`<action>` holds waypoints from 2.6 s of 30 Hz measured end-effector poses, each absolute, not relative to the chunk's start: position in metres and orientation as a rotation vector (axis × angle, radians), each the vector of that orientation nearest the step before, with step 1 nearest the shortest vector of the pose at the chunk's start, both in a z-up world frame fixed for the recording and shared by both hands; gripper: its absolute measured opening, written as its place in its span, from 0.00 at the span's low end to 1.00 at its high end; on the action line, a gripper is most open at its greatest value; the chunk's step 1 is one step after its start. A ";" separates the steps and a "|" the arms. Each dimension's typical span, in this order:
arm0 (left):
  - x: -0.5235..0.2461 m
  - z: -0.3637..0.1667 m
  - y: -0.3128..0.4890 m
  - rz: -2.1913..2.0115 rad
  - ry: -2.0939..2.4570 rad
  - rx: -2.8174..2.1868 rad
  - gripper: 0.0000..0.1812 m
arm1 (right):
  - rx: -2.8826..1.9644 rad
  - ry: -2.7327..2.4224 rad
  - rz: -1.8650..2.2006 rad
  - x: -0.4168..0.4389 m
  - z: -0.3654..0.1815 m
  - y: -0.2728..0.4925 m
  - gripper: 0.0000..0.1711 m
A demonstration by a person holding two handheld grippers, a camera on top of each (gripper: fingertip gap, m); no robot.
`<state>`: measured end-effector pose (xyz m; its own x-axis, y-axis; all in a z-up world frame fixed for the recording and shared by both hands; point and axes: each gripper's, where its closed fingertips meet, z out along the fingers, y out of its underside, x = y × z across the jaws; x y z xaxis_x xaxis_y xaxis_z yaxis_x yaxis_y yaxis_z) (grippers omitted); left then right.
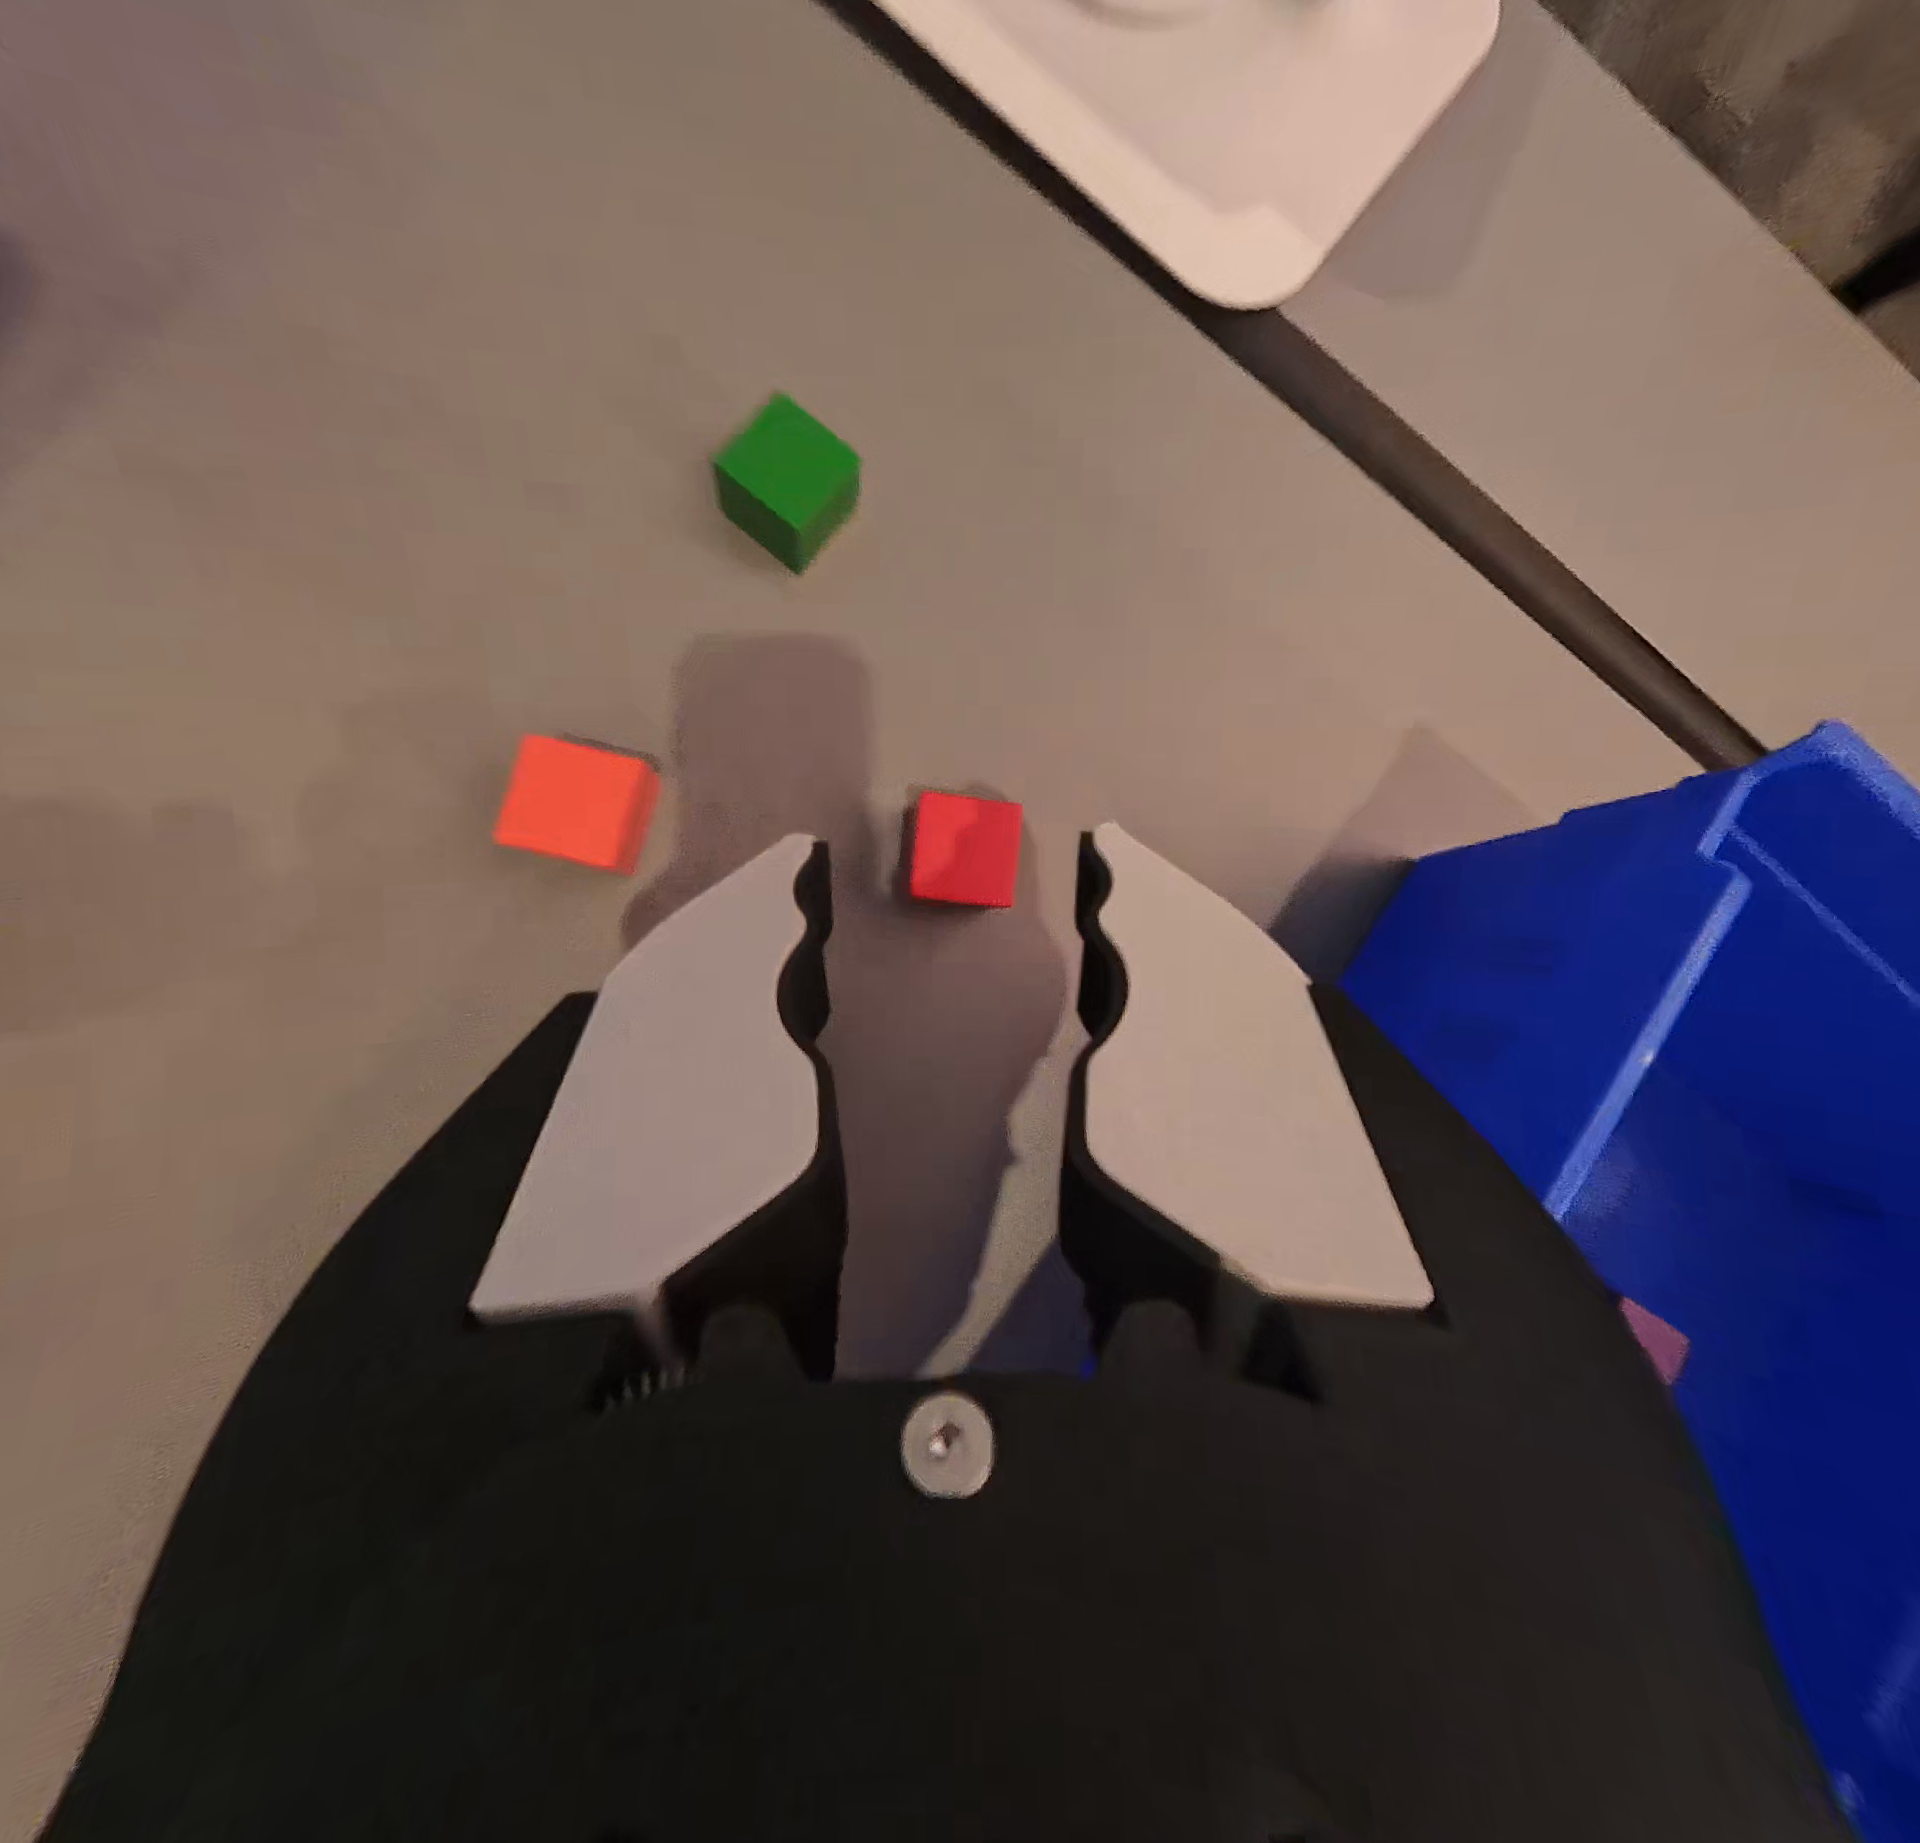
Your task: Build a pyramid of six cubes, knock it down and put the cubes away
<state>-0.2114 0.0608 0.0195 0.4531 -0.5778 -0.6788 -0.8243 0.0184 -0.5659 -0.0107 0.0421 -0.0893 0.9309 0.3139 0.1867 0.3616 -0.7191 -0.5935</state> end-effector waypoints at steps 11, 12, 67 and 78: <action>-0.209 0.019 0.059 0.287 1.242 -1.667 0.00 | -2.671 -0.423 -0.238 0.006 -0.144 0.052 0.30; -0.208 0.018 0.059 0.289 1.244 -1.668 0.00 | -2.685 -0.429 -0.241 0.007 -0.148 0.051 0.26; -0.250 0.015 0.091 0.813 1.171 -1.642 0.00 | -2.377 -0.635 -0.009 -0.089 -0.134 0.045 0.32; -0.249 0.013 0.090 0.814 1.188 -1.646 0.00 | -2.412 -0.647 0.233 -0.081 -0.094 0.025 0.17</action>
<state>-0.2492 0.0902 0.0125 0.3156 -0.3416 -0.8853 -0.9489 -0.1120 -0.2951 -0.0807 0.0249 -0.0941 0.8645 0.5026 -0.0084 0.3929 -0.6859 -0.6125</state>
